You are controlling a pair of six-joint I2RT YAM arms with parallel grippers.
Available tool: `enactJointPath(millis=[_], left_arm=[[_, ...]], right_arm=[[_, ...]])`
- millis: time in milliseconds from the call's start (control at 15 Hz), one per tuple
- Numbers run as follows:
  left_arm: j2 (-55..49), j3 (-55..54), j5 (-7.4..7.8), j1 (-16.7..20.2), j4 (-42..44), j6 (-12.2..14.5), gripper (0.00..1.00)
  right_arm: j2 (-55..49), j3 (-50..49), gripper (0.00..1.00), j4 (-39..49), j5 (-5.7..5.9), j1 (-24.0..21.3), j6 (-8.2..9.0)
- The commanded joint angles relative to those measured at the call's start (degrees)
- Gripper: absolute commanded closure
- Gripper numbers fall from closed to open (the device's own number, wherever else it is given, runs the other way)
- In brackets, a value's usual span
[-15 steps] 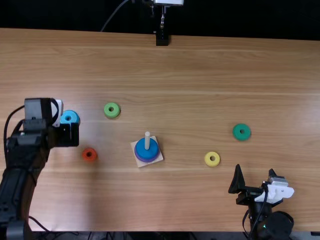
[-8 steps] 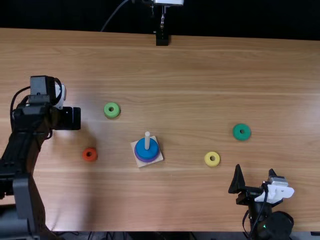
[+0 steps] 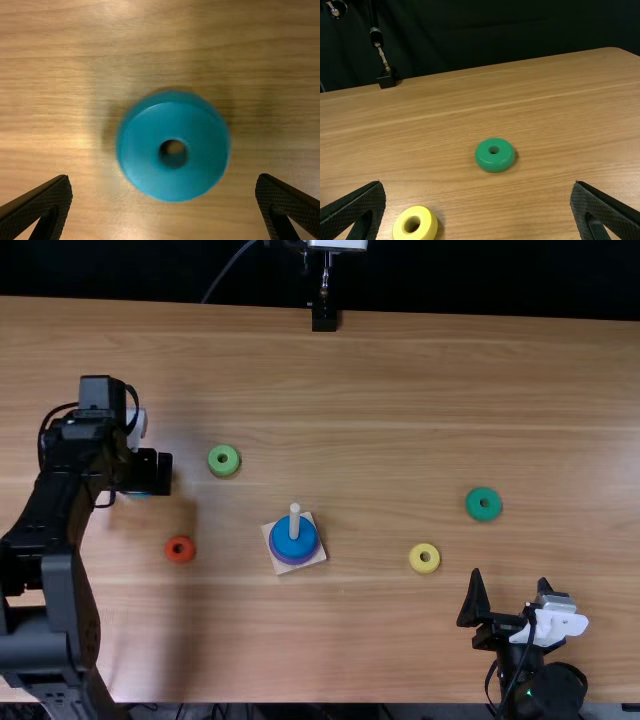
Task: Build the Hanoi tower: stack the rings onto the peg from bottom to top in this color order: purple, dark blue, light blue, dark green, light green, yellow, orange.
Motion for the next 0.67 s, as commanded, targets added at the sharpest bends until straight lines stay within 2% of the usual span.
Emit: enactJointPath(millis=[0, 600], left_arm=[[1.9, 1.5, 0.18, -0.3, -0.1, 0.6, 0.00], [5.4, 3.1, 0.18, -1.0, 0.8, 0.7, 0.00]], right_arm=[[-0.7, -3.6, 0.00, -4.0, 0.52, -0.7, -0.32], [-0.7, -3.6, 0.00, -4.0, 0.52, -0.7, -0.32]])
